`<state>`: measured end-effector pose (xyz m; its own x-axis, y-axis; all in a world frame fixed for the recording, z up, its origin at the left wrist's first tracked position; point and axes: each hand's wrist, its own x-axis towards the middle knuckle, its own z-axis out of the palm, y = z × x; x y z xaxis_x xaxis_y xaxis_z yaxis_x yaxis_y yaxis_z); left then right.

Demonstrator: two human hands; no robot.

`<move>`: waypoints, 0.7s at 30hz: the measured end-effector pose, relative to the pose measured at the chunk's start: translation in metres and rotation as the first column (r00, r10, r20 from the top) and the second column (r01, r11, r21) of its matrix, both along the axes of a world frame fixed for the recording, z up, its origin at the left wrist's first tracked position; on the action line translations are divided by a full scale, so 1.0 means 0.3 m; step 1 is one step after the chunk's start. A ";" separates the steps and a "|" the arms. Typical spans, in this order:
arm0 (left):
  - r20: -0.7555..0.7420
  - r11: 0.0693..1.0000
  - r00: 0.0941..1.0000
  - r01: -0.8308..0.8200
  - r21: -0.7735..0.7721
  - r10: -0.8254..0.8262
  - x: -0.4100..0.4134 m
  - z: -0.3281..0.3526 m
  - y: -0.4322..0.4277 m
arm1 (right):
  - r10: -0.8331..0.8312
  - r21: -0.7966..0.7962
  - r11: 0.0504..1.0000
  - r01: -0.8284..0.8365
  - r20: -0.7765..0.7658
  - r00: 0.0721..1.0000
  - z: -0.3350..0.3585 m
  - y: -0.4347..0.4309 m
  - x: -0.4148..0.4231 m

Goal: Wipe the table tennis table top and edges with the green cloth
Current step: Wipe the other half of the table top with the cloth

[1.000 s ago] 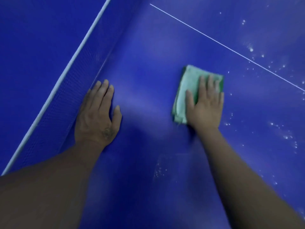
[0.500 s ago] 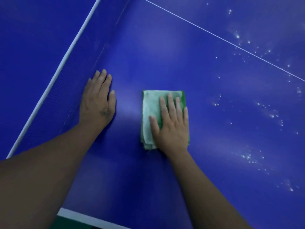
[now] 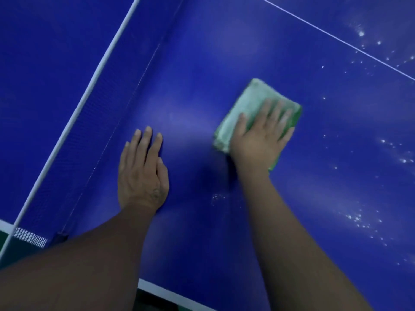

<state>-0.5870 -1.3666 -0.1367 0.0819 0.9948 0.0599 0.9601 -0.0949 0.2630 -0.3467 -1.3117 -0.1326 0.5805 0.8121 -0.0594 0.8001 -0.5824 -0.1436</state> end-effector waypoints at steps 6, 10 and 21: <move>-0.005 1.000 1.000 -0.003 0.024 0.003 0.004 -0.003 0.006 | 0.534 0.105 0.843 -0.527 -0.061 0.843 -0.035 -0.405 -0.209; 0.010 1.000 1.000 0.002 0.025 -0.002 0.002 0.001 0.005 | 0.690 0.082 0.723 -0.686 -0.035 0.723 -0.043 -0.514 0.040; 0.043 0.999 0.999 -0.033 0.014 0.032 0.021 0.030 -0.011 | 0.171 -0.008 0.985 -0.171 0.005 0.985 -0.013 -0.227 0.186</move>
